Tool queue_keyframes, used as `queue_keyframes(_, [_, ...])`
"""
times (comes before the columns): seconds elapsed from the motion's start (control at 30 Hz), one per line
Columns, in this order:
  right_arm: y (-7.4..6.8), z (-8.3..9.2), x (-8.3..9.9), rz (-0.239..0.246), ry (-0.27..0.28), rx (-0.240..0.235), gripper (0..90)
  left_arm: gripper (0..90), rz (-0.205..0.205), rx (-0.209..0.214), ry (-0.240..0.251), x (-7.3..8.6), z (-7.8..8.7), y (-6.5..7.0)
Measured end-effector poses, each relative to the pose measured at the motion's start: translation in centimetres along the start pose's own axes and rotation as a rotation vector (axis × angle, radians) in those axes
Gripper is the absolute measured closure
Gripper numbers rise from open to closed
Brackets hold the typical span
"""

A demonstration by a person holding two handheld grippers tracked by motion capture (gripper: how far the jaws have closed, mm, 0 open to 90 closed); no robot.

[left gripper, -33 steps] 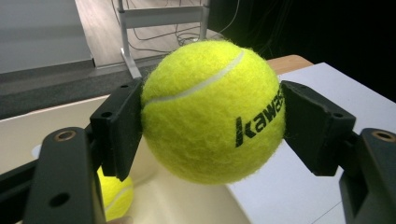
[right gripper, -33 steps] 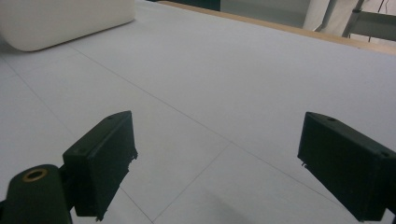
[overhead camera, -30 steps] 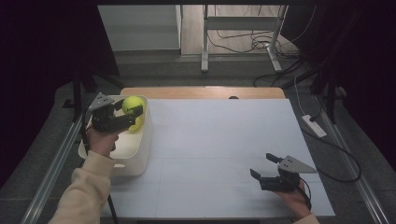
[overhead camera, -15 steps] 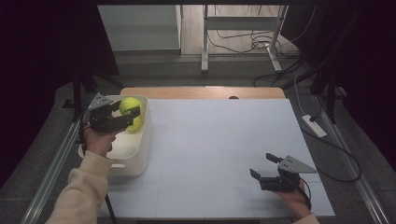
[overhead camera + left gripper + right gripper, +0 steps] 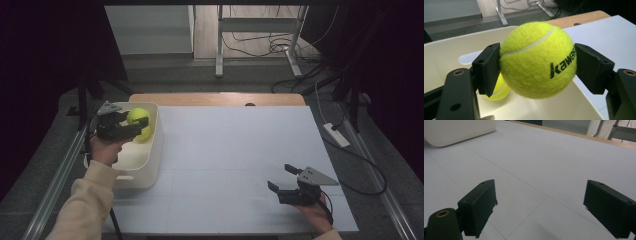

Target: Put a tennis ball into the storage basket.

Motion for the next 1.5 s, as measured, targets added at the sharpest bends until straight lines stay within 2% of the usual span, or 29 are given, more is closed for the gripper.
queue_keyframes(0.33, [0.0,0.0,0.0,-0.001,-0.001,-0.001,11.1,26.1,0.007,0.003,-0.065,0.0,-1.0,-0.4])
queue_keyframes(0.57, [0.0,0.0,0.0,0.001,0.002,0.000,11.1,26.0,0.010,0.011,-0.131,0.1,-1.6,-0.8])
queue_keyframes(0.8, [0.0,0.0,0.0,-0.003,0.001,0.000,11.1,25.9,0.004,0.011,-0.154,0.1,-1.8,-0.9])
queue_keyframes(1.17, [0.0,0.0,0.0,-0.002,0.003,0.002,11.0,25.4,0.006,0.008,-0.152,0.3,-1.5,-1.1])
queue_keyframes(1.23, [0.0,0.0,0.0,-0.002,0.005,0.000,11.1,22.2,0.005,0.005,-0.142,0.3,-1.4,-1.1])
queue_keyframes(1.27, [0.0,0.1,0.0,-0.002,0.005,0.000,11.0,18.9,0.007,0.000,-0.124,0.2,-1.2,-1.0])
queue_keyframes(1.33, [0.0,0.1,0.0,-0.002,0.005,0.000,11.1,17.8,0.020,0.006,-0.083,0.1,-0.7,-1.0])
queue_keyframes(1.5, [0.0,0.1,0.0,0.002,0.003,0.003,11.1,12.6,0.018,0.024,-0.037,-0.1,0.0,-0.7])
Point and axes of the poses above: each handheld gripper's, and its own axes: z roughly backward along the jaws, x roughly out of its underside, y roughly to its right, the point moved 1 cm from there along -z, roughly forward along the jaws, and after that the axes turned 13 degrees about -y, right-handed, at the moved point
